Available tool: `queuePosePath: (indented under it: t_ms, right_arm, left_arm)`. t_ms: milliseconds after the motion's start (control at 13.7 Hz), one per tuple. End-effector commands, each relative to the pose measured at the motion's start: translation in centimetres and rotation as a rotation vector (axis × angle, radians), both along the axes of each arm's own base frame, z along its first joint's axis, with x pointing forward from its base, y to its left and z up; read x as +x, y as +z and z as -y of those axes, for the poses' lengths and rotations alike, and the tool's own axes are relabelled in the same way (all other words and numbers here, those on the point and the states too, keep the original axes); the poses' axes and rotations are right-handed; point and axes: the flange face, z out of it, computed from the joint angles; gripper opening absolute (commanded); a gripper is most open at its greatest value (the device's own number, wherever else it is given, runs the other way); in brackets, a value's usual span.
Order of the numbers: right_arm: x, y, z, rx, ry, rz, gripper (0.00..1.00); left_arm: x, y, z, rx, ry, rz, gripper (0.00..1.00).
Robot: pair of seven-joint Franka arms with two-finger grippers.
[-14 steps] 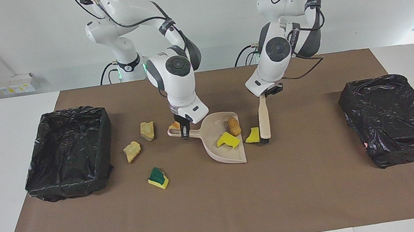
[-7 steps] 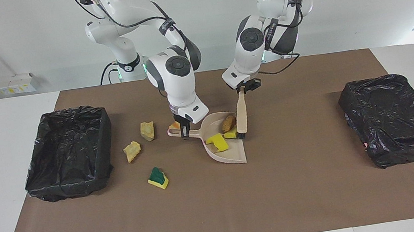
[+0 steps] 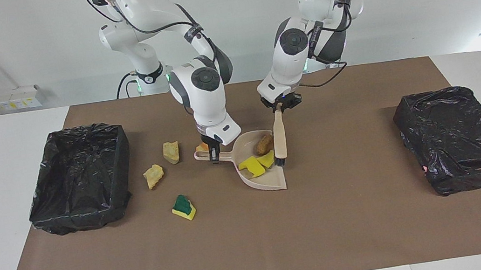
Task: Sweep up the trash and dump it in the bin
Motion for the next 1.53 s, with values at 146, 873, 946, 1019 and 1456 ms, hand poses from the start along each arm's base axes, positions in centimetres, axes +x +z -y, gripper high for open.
queuePosePath:
  t_ms: [146,873,946,1019,1456]
  right_arm:
    - [-0.5,-0.2,-0.5,0.061,0.01,-0.003,0.0]
    - [1.4,9.8,4.7,0.139,0.109,0.031,0.0]
    - [1.7,10.9,6.0,0.138,0.099,0.024,0.0]
    - [1.9,12.0,7.4,0.157,0.075,0.028,0.0]
    - [2.5,17.6,18.1,0.167,0.045,0.044,0.0]
  left_arm:
    - [3.1,6.5,-3.8,-0.008,0.069,-0.025,0.0]
    - [2.4,13.0,-10.7,0.059,0.149,-0.136,0.0]
    - [2.0,12.9,-10.9,0.061,0.157,-0.136,0.0]
    - [1.5,12.3,-10.8,0.053,0.163,-0.132,0.0]
    - [-4.1,6.9,-5.6,0.037,0.155,-0.041,0.0]
